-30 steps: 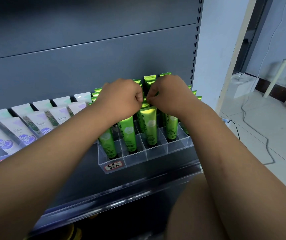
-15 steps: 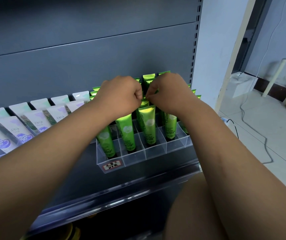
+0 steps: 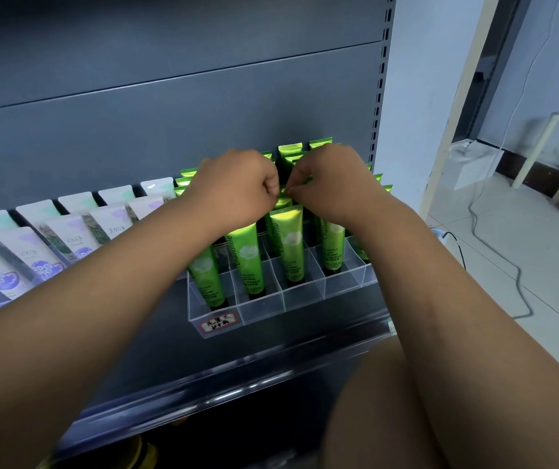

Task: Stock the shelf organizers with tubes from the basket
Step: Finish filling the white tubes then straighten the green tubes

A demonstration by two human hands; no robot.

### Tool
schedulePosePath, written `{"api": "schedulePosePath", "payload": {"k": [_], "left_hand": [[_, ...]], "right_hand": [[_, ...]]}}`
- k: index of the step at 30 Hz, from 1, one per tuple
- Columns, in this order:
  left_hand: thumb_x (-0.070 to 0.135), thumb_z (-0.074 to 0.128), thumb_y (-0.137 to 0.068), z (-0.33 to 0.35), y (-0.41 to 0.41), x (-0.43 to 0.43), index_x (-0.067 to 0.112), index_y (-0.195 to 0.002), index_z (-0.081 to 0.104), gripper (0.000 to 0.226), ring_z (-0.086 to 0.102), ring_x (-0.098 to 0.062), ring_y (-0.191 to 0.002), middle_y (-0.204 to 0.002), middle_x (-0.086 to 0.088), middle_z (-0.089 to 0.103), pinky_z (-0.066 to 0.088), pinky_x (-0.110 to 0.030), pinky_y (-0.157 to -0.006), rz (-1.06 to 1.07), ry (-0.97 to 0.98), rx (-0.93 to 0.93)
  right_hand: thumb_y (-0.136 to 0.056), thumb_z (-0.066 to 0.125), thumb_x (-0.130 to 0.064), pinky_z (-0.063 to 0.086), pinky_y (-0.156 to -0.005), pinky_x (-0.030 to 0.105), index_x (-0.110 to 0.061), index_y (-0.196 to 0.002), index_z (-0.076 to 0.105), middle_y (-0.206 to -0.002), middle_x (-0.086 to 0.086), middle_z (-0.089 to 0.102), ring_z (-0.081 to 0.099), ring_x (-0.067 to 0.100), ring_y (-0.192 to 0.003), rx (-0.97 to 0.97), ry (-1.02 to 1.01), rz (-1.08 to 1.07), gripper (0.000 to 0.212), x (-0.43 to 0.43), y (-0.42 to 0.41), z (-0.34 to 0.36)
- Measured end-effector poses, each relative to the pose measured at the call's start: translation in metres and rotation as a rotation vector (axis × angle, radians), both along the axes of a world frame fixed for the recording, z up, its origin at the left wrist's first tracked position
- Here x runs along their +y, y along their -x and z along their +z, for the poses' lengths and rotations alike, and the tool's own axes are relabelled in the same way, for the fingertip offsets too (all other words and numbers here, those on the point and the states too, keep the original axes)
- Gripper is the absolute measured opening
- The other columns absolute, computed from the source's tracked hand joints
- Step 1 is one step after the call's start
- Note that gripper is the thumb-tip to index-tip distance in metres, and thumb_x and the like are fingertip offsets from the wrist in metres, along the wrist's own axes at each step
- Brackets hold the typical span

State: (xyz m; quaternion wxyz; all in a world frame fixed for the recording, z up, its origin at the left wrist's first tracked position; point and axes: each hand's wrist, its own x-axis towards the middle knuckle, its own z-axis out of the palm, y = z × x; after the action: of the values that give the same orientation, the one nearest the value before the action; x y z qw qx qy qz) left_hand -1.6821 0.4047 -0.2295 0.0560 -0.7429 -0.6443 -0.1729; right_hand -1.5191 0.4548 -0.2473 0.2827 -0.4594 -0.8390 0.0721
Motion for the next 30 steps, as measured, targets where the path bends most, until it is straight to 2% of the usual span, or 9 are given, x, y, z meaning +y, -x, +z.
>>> {"api": "schedulePosePath", "payload": {"k": [7,11,16,22,26,30], "left_hand": [[0.027,0.069,-0.086,0.001,0.004,-0.001,0.028,-0.082,0.076,0.007,0.067,-0.020,-0.092,-0.077,0.017,0.065,0.055,-0.045,-0.088,-0.014,-0.004,-0.066],[0.029,0.066,-0.088,0.001,0.014,0.001,0.028,-0.080,0.074,0.011,0.067,-0.020,-0.088,-0.073,0.020,0.064,0.055,-0.045,-0.086,0.007,-0.068,-0.134],[0.036,0.056,-0.077,0.003,0.022,0.000,0.032,-0.078,0.073,0.017,0.069,-0.021,-0.088,-0.073,0.019,0.066,0.056,-0.045,-0.087,0.028,-0.095,-0.205],[0.032,0.061,-0.081,0.001,0.022,0.003,0.034,-0.074,0.070,0.011,0.069,-0.020,-0.088,-0.072,0.022,0.064,0.056,-0.045,-0.088,0.024,-0.078,-0.184],[0.037,0.058,-0.078,-0.001,0.020,0.002,0.041,-0.067,0.063,0.013,0.068,-0.020,-0.087,-0.071,0.022,0.064,0.056,-0.045,-0.087,0.013,-0.071,-0.168],[0.029,0.063,-0.081,-0.003,0.021,0.005,0.040,-0.066,0.063,0.019,0.069,-0.020,-0.087,-0.071,0.023,0.063,0.057,-0.044,-0.085,0.017,-0.074,-0.161]], "right_hand": [[-0.083,0.063,-0.018,0.057,-0.080,0.037,-0.022,-0.085,0.080,-0.086,-0.001,0.075,0.067,0.019,-0.088,0.021,0.021,0.016,0.017,-0.002,-0.002,0.002],[-0.082,0.061,-0.016,0.057,-0.080,0.036,-0.022,-0.082,0.079,-0.085,-0.002,0.075,0.067,0.018,-0.087,0.016,0.024,0.022,0.019,-0.003,-0.005,0.002],[-0.083,0.061,-0.016,0.057,-0.080,0.034,-0.022,-0.084,0.080,-0.086,-0.002,0.075,0.068,0.017,-0.088,0.035,0.043,0.016,0.020,-0.006,-0.007,0.004],[-0.084,0.060,-0.019,0.058,-0.079,0.037,-0.016,-0.082,0.079,-0.083,0.003,0.075,0.068,0.021,-0.085,0.000,0.035,-0.010,0.019,-0.002,-0.005,0.003],[-0.083,0.062,-0.019,0.059,-0.079,0.037,-0.018,-0.079,0.079,-0.082,0.002,0.075,0.069,0.020,-0.084,0.004,0.044,-0.012,0.017,-0.002,-0.005,0.004],[-0.083,0.063,-0.019,0.058,-0.080,0.037,-0.019,-0.081,0.079,-0.084,0.000,0.075,0.069,0.019,-0.085,0.012,0.065,0.003,0.017,-0.004,-0.006,0.005]]}}
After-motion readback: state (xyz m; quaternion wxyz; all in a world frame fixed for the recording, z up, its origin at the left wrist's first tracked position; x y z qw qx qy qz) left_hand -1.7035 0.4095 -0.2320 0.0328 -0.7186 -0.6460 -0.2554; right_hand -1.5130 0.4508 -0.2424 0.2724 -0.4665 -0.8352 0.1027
